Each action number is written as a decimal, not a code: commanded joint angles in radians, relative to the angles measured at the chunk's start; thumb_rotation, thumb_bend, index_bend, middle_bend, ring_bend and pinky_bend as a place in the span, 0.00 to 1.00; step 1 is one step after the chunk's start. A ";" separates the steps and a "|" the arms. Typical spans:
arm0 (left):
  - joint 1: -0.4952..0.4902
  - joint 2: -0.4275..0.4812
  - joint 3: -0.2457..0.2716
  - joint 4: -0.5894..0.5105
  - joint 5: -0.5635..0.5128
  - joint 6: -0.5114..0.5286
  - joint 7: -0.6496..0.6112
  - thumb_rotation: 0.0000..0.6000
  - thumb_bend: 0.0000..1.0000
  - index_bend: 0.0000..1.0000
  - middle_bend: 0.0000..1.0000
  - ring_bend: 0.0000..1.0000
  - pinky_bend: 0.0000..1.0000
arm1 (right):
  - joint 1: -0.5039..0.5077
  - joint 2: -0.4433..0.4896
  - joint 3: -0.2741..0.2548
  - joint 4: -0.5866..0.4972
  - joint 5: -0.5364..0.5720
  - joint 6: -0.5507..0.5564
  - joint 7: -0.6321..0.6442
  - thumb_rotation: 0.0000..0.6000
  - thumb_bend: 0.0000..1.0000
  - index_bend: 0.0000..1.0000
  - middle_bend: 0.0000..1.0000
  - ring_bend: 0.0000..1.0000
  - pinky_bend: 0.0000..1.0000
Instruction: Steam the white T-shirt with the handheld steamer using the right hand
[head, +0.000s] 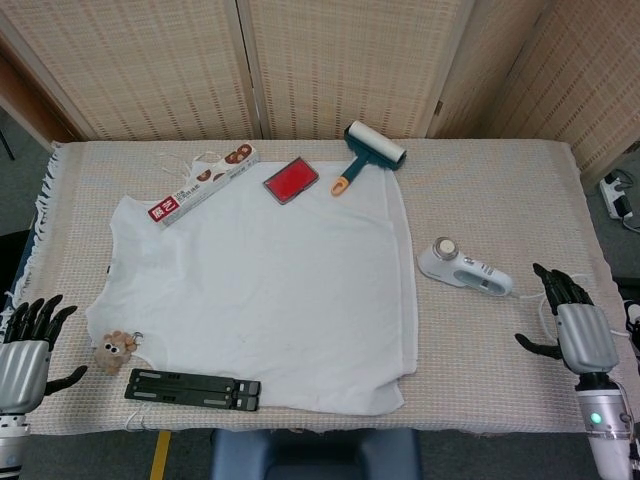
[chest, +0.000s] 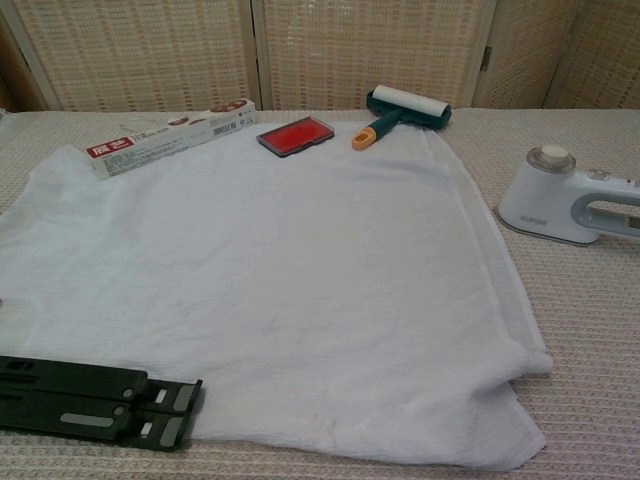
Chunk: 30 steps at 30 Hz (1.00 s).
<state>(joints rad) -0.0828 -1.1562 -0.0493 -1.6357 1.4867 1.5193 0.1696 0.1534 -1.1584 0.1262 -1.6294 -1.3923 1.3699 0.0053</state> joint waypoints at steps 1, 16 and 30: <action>0.003 0.002 -0.001 0.002 -0.003 0.003 -0.003 1.00 0.11 0.21 0.12 0.07 0.04 | 0.064 -0.033 0.048 0.026 0.079 -0.088 -0.036 1.00 0.05 0.00 0.13 0.08 0.18; -0.004 0.001 -0.003 0.004 -0.012 -0.016 0.005 1.00 0.11 0.21 0.12 0.07 0.04 | 0.282 -0.210 0.135 0.278 0.329 -0.395 -0.094 1.00 0.08 0.15 0.26 0.19 0.26; -0.002 0.005 -0.003 0.001 -0.015 -0.014 0.012 1.00 0.11 0.21 0.12 0.07 0.04 | 0.345 -0.296 0.138 0.438 0.381 -0.496 -0.044 1.00 0.09 0.39 0.44 0.36 0.38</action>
<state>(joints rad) -0.0845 -1.1515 -0.0520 -1.6343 1.4715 1.5049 0.1819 0.4939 -1.4480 0.2631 -1.2017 -1.0157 0.8819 -0.0454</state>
